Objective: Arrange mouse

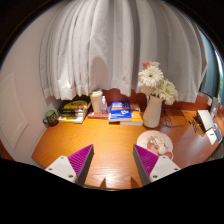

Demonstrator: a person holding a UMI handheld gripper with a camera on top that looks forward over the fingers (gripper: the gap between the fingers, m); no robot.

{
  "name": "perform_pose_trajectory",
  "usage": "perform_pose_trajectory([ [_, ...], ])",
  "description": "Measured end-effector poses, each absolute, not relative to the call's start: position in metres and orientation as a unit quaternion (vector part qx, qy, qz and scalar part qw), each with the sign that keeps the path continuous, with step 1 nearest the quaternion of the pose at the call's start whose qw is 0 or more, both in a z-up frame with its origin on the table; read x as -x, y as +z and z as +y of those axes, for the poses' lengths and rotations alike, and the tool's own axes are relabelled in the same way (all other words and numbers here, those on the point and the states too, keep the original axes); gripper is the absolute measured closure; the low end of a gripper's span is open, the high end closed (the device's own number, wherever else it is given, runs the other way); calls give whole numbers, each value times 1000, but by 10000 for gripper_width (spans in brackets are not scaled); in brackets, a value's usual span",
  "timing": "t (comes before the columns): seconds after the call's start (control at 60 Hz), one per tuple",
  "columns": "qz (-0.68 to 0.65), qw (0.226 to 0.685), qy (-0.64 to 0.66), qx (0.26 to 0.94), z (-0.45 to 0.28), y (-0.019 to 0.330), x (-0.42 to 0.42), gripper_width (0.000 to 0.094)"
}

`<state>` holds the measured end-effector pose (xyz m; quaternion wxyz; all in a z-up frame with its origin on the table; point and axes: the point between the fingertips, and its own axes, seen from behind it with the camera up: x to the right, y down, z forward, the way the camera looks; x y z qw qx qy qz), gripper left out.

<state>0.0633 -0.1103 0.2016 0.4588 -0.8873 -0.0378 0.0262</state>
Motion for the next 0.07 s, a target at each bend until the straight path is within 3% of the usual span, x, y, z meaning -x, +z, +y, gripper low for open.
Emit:
perform_pose_trajectory([
  [0.067,-41,453,20,890,-120,196,-58,150],
])
